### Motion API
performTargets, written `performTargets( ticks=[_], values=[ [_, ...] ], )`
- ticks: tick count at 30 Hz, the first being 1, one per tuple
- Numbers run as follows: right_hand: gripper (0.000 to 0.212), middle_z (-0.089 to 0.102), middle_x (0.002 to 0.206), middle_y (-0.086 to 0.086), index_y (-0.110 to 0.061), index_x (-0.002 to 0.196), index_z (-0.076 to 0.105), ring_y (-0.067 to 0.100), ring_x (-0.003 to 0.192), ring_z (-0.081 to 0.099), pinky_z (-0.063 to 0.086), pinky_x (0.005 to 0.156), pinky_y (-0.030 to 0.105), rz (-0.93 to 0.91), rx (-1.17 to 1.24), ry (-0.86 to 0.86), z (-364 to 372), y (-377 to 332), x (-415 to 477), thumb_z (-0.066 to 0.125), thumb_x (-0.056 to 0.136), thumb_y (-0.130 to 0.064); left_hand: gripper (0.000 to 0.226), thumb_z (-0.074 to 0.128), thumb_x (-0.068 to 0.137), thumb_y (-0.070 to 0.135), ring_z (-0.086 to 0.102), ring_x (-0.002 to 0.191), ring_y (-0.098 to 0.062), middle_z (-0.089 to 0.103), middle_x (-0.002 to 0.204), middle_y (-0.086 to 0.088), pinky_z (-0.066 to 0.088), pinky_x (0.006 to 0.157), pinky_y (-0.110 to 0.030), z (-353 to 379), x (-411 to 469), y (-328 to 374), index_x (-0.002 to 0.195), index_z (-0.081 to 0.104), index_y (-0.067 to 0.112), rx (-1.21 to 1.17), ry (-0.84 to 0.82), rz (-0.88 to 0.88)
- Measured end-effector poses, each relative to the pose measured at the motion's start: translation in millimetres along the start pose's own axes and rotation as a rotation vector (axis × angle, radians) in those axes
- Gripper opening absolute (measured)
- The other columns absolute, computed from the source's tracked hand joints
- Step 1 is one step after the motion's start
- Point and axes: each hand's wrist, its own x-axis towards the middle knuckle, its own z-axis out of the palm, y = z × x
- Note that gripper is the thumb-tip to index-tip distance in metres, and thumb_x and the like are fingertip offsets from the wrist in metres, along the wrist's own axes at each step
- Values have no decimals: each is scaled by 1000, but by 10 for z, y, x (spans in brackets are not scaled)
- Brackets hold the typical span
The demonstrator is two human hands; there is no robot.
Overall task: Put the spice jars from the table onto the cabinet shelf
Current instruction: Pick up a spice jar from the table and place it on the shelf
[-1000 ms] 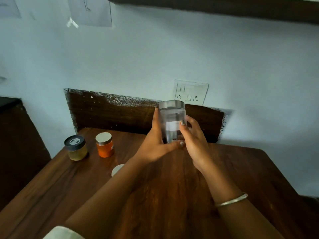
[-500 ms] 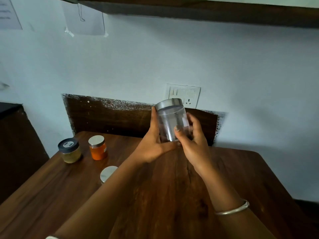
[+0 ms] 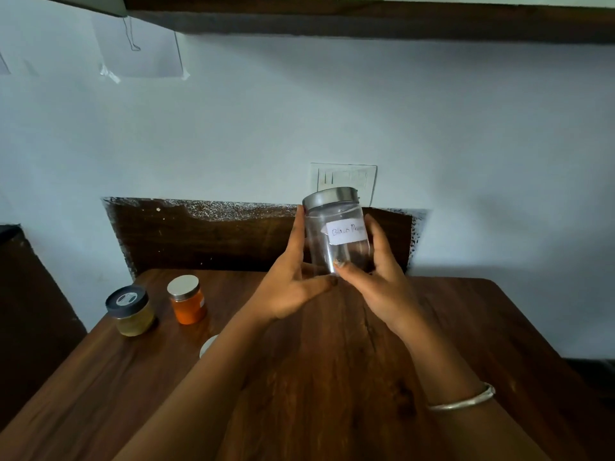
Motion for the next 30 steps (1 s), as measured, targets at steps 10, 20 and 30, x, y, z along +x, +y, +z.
performTargets(
  ticks=[10, 20, 30],
  values=[
    [88, 60, 118, 2, -55, 136, 8, 8, 94, 67, 52, 71, 19, 68, -68, -196, -59, -164, 53, 66, 72, -39, 114, 74, 68, 10, 60, 108, 0, 28, 149, 4, 52, 76, -18, -288, 26, -1, 145, -6, 38, -68, -10, 50],
    [99, 63, 120, -8, -62, 136, 6, 6, 100, 65, 50, 87, 27, 92, -208, -68, 19, -180, 107, 73, 65, -48, 117, 77, 69, 3, 68, 96, -13, 50, 132, 9, 55, 79, -26, -496, 131, -42, 142, -4, 49, -58, -94, 32],
    [87, 53, 118, -18, -54, 134, 21, -16, 96, 57, 45, 70, 3, 26, -253, 147, -84, -285, 356, 76, 73, -27, 100, 73, 70, 28, 63, 94, 8, 60, 101, 23, 49, 83, -9, -543, 589, 62, 141, 4, 40, 151, -88, 183]
  ],
)
